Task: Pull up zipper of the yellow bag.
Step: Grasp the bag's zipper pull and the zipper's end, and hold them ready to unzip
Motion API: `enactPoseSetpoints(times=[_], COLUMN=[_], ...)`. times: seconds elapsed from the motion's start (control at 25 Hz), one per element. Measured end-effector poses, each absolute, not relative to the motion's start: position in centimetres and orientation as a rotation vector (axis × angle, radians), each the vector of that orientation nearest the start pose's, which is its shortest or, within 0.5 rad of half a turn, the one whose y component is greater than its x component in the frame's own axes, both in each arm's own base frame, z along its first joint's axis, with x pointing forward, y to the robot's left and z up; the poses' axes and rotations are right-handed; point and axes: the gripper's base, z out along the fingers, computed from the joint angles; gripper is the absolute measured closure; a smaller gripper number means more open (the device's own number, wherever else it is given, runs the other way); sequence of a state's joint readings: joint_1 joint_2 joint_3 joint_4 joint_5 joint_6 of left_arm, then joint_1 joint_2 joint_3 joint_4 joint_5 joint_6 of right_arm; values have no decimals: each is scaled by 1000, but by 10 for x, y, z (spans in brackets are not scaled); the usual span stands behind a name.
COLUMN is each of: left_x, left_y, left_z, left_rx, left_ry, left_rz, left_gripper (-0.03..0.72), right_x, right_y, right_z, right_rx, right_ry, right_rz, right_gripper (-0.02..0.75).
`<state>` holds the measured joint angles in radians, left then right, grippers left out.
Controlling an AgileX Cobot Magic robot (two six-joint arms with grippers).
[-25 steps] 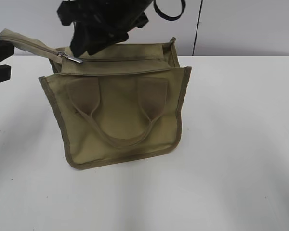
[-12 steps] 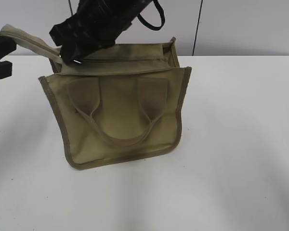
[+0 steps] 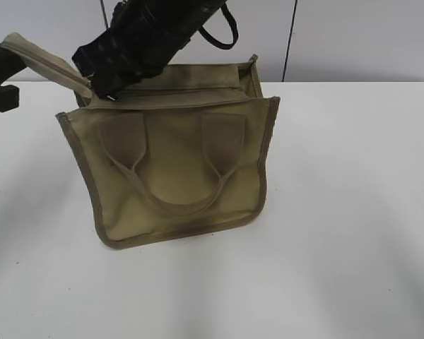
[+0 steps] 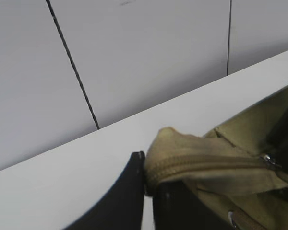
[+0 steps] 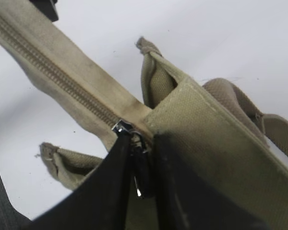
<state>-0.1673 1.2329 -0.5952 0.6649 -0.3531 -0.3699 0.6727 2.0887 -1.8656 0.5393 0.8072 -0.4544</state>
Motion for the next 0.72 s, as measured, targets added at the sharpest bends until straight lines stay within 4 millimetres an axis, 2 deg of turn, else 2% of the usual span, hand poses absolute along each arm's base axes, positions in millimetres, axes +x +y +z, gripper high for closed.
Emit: enactPoseSetpoints(times=[0.08,0.16,0.28,0.64,0.72], left_x=[247,247,247,247,247], left_y=[-61,-62,-62,-62,-62], left_z=[266,267,267,267,267], left_rx=[539,539,539,538,538], left_ry=[1752,1749,1749,1749,1749], left_rz=[-131,-132,-132,-133,-133], left_gripper=[683,683,683,683,683], right_x=[353,353,353,353,352], right_y=[326,327,327,326,326], right_z=[272,272,272,271,271], right_rx=[-1068,-1073,-1076,-1089,-1096], right_ry=[2250,2247,2244,2249,2248], right_rz=[717,709,703,690,688], right_gripper=[683,687,750,753,728])
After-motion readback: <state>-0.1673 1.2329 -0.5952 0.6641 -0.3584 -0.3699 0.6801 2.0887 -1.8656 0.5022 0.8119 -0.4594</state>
